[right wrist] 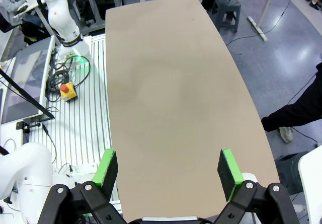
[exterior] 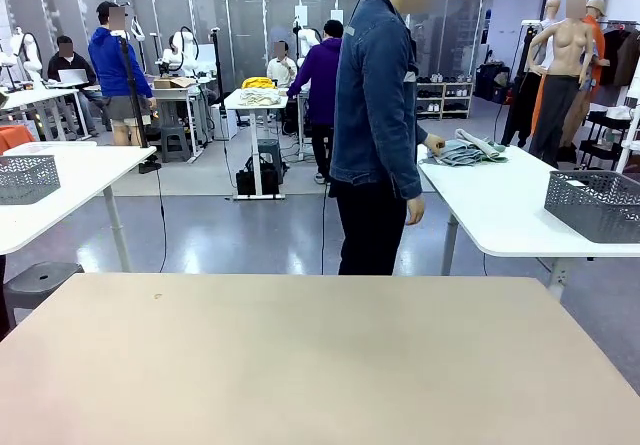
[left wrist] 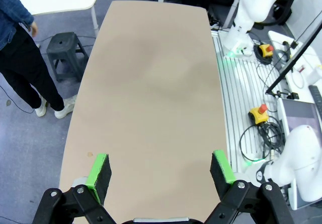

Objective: Fold the towels and place them in the basket.
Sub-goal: When a person lays out a Towel with hook on the table, fold it in half twice.

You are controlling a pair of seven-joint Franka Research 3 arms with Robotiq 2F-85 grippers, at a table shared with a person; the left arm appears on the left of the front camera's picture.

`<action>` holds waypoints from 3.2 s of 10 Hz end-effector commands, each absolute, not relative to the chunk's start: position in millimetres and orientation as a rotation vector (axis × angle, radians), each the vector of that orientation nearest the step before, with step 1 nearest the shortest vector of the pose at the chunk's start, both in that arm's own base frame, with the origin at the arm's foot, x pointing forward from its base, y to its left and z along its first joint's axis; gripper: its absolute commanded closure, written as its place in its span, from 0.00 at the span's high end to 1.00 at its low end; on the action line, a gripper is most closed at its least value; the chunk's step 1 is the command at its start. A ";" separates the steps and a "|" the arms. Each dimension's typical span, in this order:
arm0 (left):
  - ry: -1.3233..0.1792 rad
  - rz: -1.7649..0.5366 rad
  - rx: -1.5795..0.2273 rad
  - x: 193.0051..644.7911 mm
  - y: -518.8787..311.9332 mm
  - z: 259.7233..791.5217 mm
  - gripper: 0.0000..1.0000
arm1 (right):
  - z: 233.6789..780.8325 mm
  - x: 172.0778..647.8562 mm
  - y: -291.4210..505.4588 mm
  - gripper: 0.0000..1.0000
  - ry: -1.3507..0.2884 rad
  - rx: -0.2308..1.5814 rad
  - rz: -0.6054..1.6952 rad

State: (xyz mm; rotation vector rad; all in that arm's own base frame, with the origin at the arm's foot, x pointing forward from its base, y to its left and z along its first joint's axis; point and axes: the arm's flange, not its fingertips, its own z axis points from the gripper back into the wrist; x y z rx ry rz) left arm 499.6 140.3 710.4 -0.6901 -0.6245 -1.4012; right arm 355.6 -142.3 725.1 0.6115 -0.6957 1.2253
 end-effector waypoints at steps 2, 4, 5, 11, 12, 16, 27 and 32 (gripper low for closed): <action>-0.629 -1.400 -0.691 499.0 140.6 709.7 1.00 | 725.2 355.1 -141.8 1.00 -0.698 0.614 1.228; -0.629 -1.400 -0.691 499.0 140.6 709.7 1.00 | 725.2 355.1 -141.8 1.00 -0.698 0.614 1.228; -0.629 -1.400 -0.691 499.0 140.6 709.7 1.00 | 725.2 355.1 -141.8 1.00 -0.698 0.614 1.228; -0.629 -1.400 -0.691 499.0 140.6 709.7 1.00 | 725.2 355.1 -141.8 1.00 -0.698 0.614 1.228; -0.629 -1.400 -0.691 499.0 140.6 709.7 1.00 | 725.2 355.1 -141.8 1.00 -0.698 0.614 1.228; -0.629 -1.400 -0.691 499.0 140.6 709.7 1.00 | 725.2 355.1 -141.8 1.00 -0.698 0.614 1.228; -0.629 -1.400 -0.691 499.0 140.6 709.7 1.00 | 725.2 355.1 -141.8 1.00 -0.698 0.614 1.228; -0.629 -1.400 -0.691 499.0 140.6 709.7 1.00 | 725.2 355.1 -141.8 1.00 -0.698 0.614 1.228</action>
